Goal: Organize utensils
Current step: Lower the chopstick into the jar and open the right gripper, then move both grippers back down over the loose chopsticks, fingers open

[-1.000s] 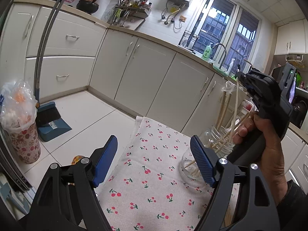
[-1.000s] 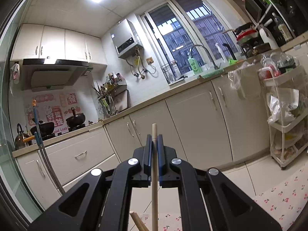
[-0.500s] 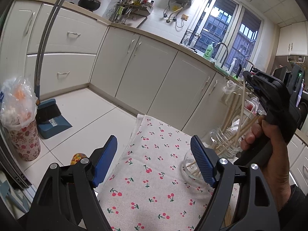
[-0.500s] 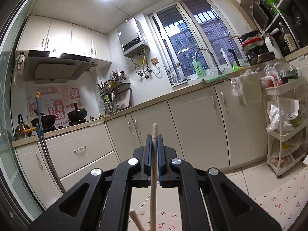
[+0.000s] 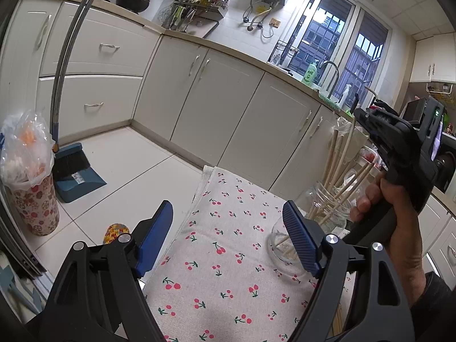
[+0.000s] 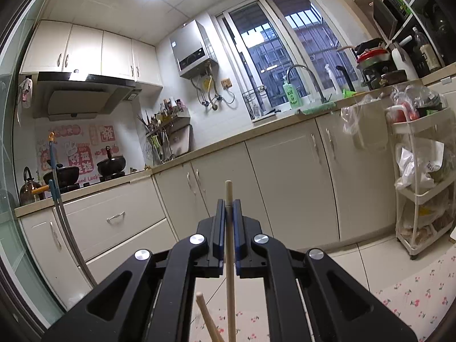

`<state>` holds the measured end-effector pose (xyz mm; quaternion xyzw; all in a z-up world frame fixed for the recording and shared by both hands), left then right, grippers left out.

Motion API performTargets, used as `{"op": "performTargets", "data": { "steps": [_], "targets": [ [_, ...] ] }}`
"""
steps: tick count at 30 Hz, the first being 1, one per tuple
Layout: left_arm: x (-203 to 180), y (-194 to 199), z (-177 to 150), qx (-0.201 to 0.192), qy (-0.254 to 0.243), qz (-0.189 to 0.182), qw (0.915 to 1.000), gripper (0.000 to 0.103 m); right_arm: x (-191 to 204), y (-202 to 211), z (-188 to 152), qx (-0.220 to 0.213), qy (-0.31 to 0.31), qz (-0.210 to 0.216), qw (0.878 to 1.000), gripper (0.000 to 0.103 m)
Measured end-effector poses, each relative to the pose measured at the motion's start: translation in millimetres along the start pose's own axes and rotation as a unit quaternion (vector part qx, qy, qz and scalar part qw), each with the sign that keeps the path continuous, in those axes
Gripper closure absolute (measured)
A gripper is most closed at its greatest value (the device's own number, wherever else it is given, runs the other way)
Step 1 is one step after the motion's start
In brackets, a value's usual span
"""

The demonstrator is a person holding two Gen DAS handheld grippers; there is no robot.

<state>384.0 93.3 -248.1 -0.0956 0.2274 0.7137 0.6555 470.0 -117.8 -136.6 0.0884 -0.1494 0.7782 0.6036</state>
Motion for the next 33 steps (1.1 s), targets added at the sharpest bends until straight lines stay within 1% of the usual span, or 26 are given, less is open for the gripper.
{"op": "performTargets", "data": {
  "steps": [5,6,7,9,13,14,16,17,19,21,22,23,24,25,26,28,30,31,33],
  "targets": [
    [0.3,-0.6,0.2,0.000,-0.001,0.002,1.0000,0.027,4.2,14.0,-8.9,0.030,0.014,0.014,0.999,0.097],
    [-0.4,-0.6,0.0,-0.001,-0.003,0.003,1.0000,0.027,5.3,17.2,-11.1,0.036,0.019,0.017,0.999,0.095],
    [-1.4,-0.5,-0.4,-0.001,-0.006,0.003,1.0000,0.027,6.4,20.6,-12.8,0.041,0.025,0.019,0.999,0.092],
    [-3.6,-0.6,-1.3,-0.002,-0.013,0.004,0.9999,0.027,8.4,29.6,-15.0,0.051,0.038,0.022,0.998,0.073],
    [-9.6,0.0,-2.6,-0.004,-0.029,0.004,0.9996,0.027,7.2,50.9,-5.8,0.062,0.050,0.028,0.996,0.072],
    [-10.6,-0.2,-2.7,-0.003,-0.031,0.004,0.9995,0.027,5.2,60.0,-0.3,0.060,0.051,0.026,0.997,0.069],
    [-12.8,-1.3,-2.1,0.002,-0.035,0.006,0.9994,0.027,-4.7,87.6,13.2,0.064,0.054,0.008,0.996,0.059],
    [-14.7,-1.8,-2.3,0.008,-0.036,0.004,0.9993,0.027,-10.5,98.3,14.4,0.075,0.054,-0.003,0.996,0.054],
    [-25.6,-1.4,-3.5,0.036,-0.043,-0.013,0.9984,0.027,-25.3,121.0,10.7,0.114,0.060,-0.029,0.991,0.054],
    [-42.9,0.6,-6.0,0.058,-0.065,-0.026,0.9958,0.027,-48.3,144.8,-7.8,0.178,0.063,-0.060,0.980,0.054],
    [-56.2,0.7,-9.9,0.076,-0.080,-0.040,0.9931,0.027,-64.6,157.3,-23.5,0.220,0.058,-0.080,0.970,0.054],
    [-63.8,-0.1,-13.2,0.088,-0.088,-0.046,0.9912,0.027,-75.0,163.6,-33.3,0.245,0.050,-0.091,0.964,0.055],
    [-77.0,-2.4,-19.7,0.110,-0.101,-0.057,0.9872,0.027,-89.8,172.6,-46.2,0.276,0.036,-0.108,0.954,0.060],
    [-89.3,-6.0,-27.2,0.134,-0.112,-0.068,0.9823,0.027,-98.7,178.2,-53.4,0.293,0.027,-0.117,0.948,0.062],
    [-97.4,-8.6,-33.2,0.149,-0.119,-0.071,0.9791,0.027,-108.7,185.2,-59.7,0.308,0.017,-0.126,0.943,0.064],
    [-117.7,-16.3,-49.4,0.184,-0.141,-0.078,0.9697,0.027,-121.4,197.4,-63.0,0.318,0.008,-0.140,0.937,0.064],
    [-130.1,-22.9,-64.9,0.205,-0.161,-0.076,0.9624,0.027,-128.0,203.3,-58.3,0.311,-0.001,-0.146,0.939,0.063],
    [-136.8,-28.2,-75.7,0.226,-0.170,-0.076,0.9563,0.030,-129.7,204.3,-56.1,0.307,0.000,-0.147,0.940,0.063],
    [-141.6,-34.3,-90.3,0.251,-0.176,-0.073,0.9491,0.034,-134.6,207.9,-53.4,0.301,-0.002,-0.148,0.942,0.060]
  ]
}}
Point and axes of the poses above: each gripper's, at about its wrist camera, not at the fingertips, and y roughly against the way its jaws point, x to its left, z to its top, the point moved 2 cm from there along -y, roughly the way its jaws point, and after that the axes turned 13 degrees about -x, right-handed, at the moved point
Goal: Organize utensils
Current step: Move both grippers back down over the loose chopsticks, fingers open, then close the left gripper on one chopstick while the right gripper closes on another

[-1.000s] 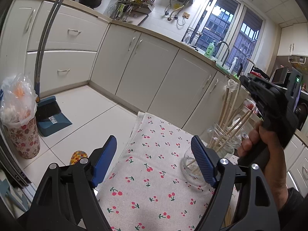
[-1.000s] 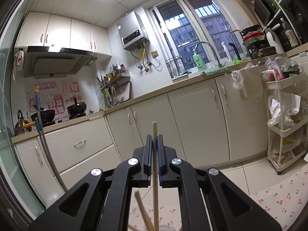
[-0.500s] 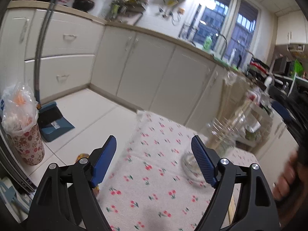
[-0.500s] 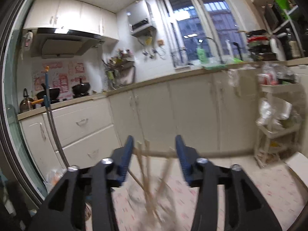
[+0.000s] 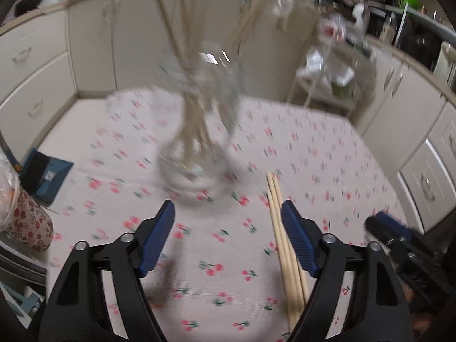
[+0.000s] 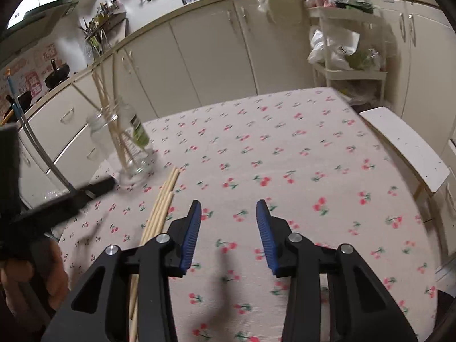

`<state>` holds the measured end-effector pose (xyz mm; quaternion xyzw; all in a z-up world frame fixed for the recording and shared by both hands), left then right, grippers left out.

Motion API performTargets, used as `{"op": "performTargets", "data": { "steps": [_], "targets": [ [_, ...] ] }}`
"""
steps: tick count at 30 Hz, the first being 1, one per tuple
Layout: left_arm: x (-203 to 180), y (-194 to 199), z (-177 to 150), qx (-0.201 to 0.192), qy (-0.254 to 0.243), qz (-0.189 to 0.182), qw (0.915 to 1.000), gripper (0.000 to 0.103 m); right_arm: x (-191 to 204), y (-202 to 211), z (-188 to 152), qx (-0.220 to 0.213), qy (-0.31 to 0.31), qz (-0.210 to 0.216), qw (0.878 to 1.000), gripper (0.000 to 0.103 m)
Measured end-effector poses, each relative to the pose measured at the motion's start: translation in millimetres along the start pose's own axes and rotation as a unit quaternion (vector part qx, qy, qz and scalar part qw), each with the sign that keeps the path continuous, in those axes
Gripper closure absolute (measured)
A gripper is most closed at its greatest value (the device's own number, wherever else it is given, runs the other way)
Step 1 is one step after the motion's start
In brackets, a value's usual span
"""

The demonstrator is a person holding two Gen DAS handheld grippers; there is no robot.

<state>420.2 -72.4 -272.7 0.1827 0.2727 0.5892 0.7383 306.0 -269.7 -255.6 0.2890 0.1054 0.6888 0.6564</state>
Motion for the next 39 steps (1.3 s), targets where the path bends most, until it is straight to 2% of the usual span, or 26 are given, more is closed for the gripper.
{"op": "performTargets", "data": {
  "steps": [2,7,21,23,24,27,31,35,39],
  "targets": [
    [-8.4,-11.1,-6.7,0.023,-0.008,0.003,0.9997,0.037,-8.5,2.1,-1.2,-0.004,-0.009,0.002,1.000,0.055],
    [-15.7,-24.2,-15.0,0.045,-0.020,0.020,0.9986,0.041,-21.2,4.3,0.3,-0.001,-0.052,0.015,0.999,0.054],
    [-30.7,-28.5,-13.9,0.052,-0.070,0.062,0.9942,0.042,-28.7,6.0,-0.9,0.001,-0.072,0.022,0.997,0.051],
    [-35.4,-30.7,-15.9,0.060,-0.082,0.060,0.9929,0.047,-25.7,6.6,-0.6,-0.001,-0.064,0.022,0.998,0.051],
    [-38.1,-31.7,-15.6,0.058,-0.084,0.060,0.9929,0.053,-24.6,6.8,-0.2,-0.002,-0.061,0.023,0.998,0.051],
    [-47.8,-30.6,-14.0,0.067,-0.096,0.042,0.9922,0.082,-23.4,6.5,-0.2,-0.001,-0.058,0.022,0.998,0.051],
    [-47.7,-25.2,-15.9,0.078,-0.106,0.031,0.9908,0.096,-25.2,6.7,-0.1,-0.002,-0.060,0.021,0.998,0.051],
    [-27.3,-17.8,-14.5,0.091,-0.113,0.028,0.9890,0.099,-16.0,9.4,0.3,-0.006,-0.039,0.026,0.999,0.051],
    [7.0,-14.7,-8.5,0.099,-0.099,0.022,0.9899,0.099,11.4,3.4,-8.4,0.027,-0.005,0.070,0.997,0.051]
  ]
}}
Point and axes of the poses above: each gripper's, at about its wrist camera, not at the fingertips, and y roughly against the way its jaws point, x to its left, z to its top, the point moved 2 cm from there along -y, roughly the way its jaws point, and after that the axes turned 13 degrees about -x, right-handed, at the moved point
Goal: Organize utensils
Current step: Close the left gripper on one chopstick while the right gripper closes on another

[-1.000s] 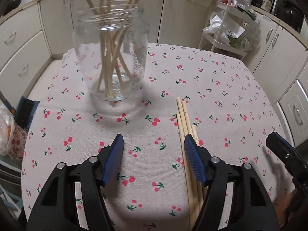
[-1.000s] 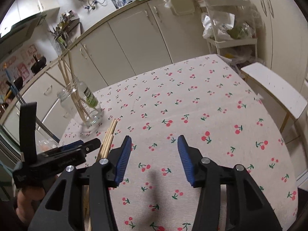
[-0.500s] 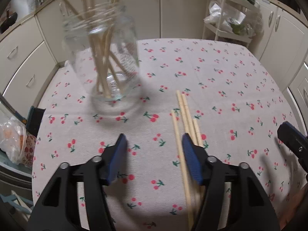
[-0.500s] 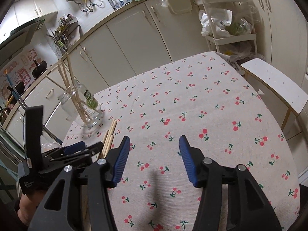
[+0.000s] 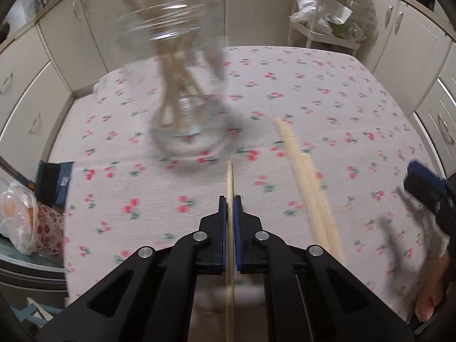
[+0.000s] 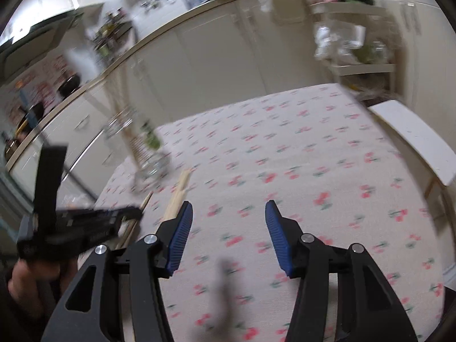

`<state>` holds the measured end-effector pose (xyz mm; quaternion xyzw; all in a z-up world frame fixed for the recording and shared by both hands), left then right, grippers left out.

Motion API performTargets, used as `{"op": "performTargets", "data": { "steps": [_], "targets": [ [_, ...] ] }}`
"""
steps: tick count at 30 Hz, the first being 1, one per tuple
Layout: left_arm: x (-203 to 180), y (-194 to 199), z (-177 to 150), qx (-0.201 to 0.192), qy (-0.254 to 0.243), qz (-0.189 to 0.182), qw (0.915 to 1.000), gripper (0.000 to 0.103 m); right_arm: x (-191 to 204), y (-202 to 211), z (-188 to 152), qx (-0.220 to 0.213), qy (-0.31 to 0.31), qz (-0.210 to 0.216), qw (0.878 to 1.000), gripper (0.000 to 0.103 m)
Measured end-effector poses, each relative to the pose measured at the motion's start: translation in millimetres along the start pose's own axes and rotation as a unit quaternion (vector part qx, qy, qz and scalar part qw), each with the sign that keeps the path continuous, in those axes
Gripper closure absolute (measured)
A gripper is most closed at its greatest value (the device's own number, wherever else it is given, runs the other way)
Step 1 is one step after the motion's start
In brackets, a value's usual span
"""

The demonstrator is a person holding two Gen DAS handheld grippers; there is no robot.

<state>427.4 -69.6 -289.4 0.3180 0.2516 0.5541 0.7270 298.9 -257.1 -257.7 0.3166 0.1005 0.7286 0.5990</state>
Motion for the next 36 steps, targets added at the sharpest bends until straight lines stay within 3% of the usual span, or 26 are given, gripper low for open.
{"op": "performTargets", "data": {
  "steps": [4,9,15,23,32,34,36],
  "targets": [
    [15.0,1.9,-0.8,0.001,0.007,-0.014,0.9999,0.099,25.4,-14.1,-9.8,0.039,0.036,0.015,0.998,0.053],
    [16.7,2.3,-4.3,-0.006,0.025,-0.026,0.9993,0.099,35.9,-32.4,-17.1,0.073,0.052,-0.001,0.996,0.074],
    [19.7,2.3,-6.2,-0.013,0.040,-0.042,0.9982,0.098,47.2,-43.5,-17.6,0.088,0.054,0.006,0.995,0.074],
    [21.3,2.3,-7.2,-0.019,0.048,-0.055,0.9971,0.098,60.8,-50.2,-17.5,0.096,0.111,-0.027,0.989,0.077],
    [24.1,2.1,-7.7,-0.022,0.059,-0.062,0.9961,0.098,72.4,-60.7,-17.1,0.113,0.158,-0.036,0.980,0.077],
    [23.5,2.1,-7.8,-0.022,0.058,-0.062,0.9961,0.098,72.6,-60.7,-17.1,0.113,0.166,-0.035,0.979,0.079],
    [23.7,2.1,-7.8,-0.021,0.058,-0.062,0.9961,0.098,71.3,-59.0,-17.3,0.115,0.172,-0.030,0.978,0.093]
  ]
}}
Point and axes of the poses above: each gripper's, at about its wrist camera, not at the fingertips, and y roughly against the way its jaws point, x to its left, z to its top, the point moved 2 cm from there along -y, roughly the way its jaws point, and after that the axes turned 13 degrees about -x, right-handed, at the moved point
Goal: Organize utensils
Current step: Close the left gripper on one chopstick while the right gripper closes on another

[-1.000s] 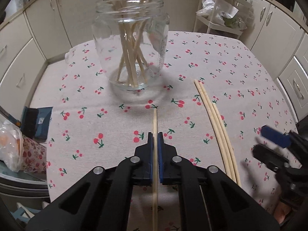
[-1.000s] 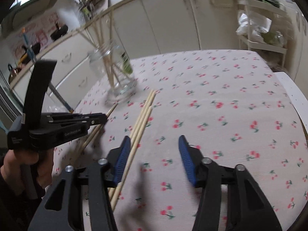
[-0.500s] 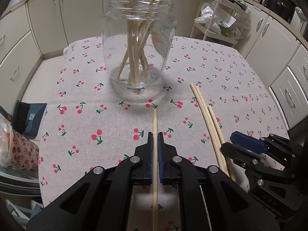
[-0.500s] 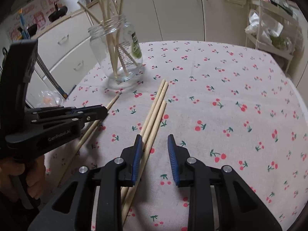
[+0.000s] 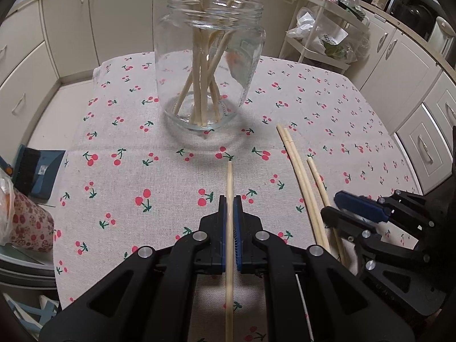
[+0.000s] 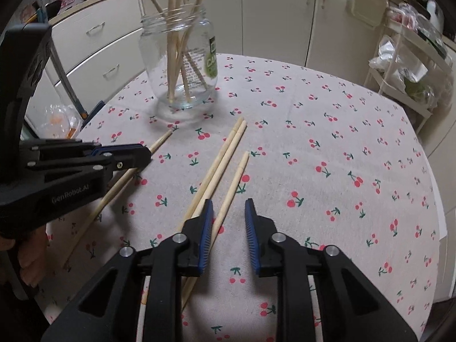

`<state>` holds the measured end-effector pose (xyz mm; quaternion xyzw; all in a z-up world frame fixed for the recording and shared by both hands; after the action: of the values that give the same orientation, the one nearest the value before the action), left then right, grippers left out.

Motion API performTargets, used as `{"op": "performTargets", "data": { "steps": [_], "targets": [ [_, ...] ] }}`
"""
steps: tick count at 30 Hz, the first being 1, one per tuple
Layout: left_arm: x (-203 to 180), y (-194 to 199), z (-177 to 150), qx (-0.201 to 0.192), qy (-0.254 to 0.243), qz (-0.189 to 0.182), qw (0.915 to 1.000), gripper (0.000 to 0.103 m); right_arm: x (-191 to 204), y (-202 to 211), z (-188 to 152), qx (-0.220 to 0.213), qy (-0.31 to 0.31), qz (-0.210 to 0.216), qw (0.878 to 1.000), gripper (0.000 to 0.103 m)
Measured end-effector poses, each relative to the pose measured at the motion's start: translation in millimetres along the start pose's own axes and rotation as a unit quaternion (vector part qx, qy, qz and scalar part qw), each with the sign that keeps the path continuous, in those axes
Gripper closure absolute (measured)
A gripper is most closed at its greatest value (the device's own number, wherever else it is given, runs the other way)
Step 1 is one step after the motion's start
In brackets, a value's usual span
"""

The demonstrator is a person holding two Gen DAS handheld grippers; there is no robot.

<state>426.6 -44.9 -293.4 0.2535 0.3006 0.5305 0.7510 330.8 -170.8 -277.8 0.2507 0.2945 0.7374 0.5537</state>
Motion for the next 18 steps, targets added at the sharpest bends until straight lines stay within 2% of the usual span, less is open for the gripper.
{"op": "performTargets", "data": {
  "steps": [7,12,15,17,18],
  "targets": [
    [-2.2,-1.2,1.5,0.007,-0.005,0.004,1.0000,0.098,-9.1,-4.3,3.9,0.021,-0.003,0.005,1.000,0.094],
    [-6.6,-2.2,2.0,0.010,-0.019,0.014,0.9997,0.099,-5.7,-9.8,7.2,0.012,0.010,0.005,1.000,0.094],
    [-4.6,3.1,2.5,0.006,-0.010,-0.001,0.9999,0.099,-12.2,-8.8,6.1,0.009,-0.018,0.014,1.000,0.097],
    [1.3,13.8,6.4,-0.008,0.006,-0.009,0.9999,0.099,-21.4,-7.8,4.6,0.007,-0.056,0.029,0.998,0.097],
    [6.3,24.3,11.4,-0.026,0.024,-0.028,0.9990,0.099,-26.0,-7.6,3.9,0.007,-0.075,0.038,0.996,0.097]
  ]
}}
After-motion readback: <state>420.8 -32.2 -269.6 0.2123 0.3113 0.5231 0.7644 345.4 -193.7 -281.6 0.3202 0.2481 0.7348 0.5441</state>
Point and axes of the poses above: each gripper's, at about its wrist camera, not at the fingertips, and y roughly against the way its jaws point, x to its left, z to its top, the point moved 2 cm from there along -y, roughly the way its jaws point, and after that the axes turned 13 degrees about -x, right-handed, at the moved point
